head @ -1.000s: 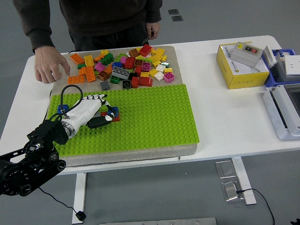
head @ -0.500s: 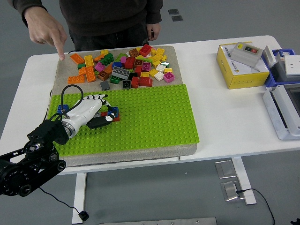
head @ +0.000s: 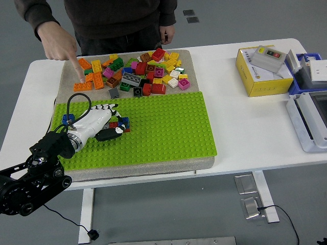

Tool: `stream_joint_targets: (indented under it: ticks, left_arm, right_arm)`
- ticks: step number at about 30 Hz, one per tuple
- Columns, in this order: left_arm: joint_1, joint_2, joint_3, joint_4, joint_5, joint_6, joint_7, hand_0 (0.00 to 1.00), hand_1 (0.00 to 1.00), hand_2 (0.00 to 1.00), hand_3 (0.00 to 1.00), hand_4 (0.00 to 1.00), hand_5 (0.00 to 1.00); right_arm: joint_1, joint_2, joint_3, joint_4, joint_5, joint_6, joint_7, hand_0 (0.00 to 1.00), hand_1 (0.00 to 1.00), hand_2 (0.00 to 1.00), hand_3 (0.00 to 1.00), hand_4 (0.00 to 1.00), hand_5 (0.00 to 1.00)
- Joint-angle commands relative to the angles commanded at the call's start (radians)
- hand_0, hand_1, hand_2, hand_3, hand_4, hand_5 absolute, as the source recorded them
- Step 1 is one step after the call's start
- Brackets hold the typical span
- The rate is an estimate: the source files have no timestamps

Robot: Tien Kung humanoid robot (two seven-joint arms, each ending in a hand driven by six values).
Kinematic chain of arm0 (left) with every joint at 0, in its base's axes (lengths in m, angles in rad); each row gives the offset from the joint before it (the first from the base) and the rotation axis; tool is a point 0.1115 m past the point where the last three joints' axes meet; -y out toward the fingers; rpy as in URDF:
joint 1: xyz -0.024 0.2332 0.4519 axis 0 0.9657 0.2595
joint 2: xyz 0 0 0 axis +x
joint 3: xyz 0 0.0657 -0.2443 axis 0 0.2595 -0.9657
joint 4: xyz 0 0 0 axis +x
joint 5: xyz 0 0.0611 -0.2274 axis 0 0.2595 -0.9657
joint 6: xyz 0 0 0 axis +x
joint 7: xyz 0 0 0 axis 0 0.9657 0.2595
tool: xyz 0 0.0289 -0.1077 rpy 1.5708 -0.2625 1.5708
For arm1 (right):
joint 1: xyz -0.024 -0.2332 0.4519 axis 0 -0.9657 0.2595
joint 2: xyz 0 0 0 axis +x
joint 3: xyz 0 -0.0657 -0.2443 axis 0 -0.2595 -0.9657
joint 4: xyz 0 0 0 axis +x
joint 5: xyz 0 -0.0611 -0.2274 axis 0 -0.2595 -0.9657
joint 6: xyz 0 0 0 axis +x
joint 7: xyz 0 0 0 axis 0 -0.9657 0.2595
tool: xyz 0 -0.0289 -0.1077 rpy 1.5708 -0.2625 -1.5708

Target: Pick up the brick,pile it on top of brick,press brick,pick up the brick,pile it on top of brick,press brick

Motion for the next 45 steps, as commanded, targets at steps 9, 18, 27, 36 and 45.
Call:
stream_joint_targets:
  ticks: [9,18,27,36,45]
  left_arm:
    - [0.004,-0.003,0.003,0.006,-0.010,0.003,-0.001,0.998,0.998,0.998,0.629,0.561,0.916]
    - [0.011,-0.006,-0.001,0.012,-0.008,0.011,-0.003,0.998,0.998,0.998,0.629,0.556,0.906]
    - [0.014,0.021,-0.035,-0.030,-0.007,0.005,-0.004,0.998,0.998,0.998,0.624,0.551,0.901]
    - [0.015,0.044,-0.045,-0.052,-0.045,-0.003,-0.004,0.998,0.998,0.998,0.622,0.546,0.901]
    - [0.012,0.131,-0.126,-0.173,-0.103,-0.018,-0.021,0.998,0.998,0.998,0.611,0.546,0.895]
  right_arm:
    - [-0.002,0.001,0.000,0.000,-0.001,0.000,0.000,0.597,0.520,0.517,0.683,0.132,0.915]
    - [-0.004,0.002,0.003,0.000,-0.006,-0.001,-0.002,0.598,0.521,0.517,0.683,0.137,0.916]
    - [-0.007,0.001,0.010,0.000,-0.014,-0.003,-0.005,0.597,0.522,0.517,0.683,0.136,0.917]
    - [-0.009,0.002,0.017,0.001,-0.019,-0.005,-0.008,0.599,0.522,0.517,0.682,0.139,0.920]
    - [-0.009,0.003,0.029,0.001,-0.037,-0.005,-0.014,0.599,0.522,0.517,0.682,0.139,0.920]
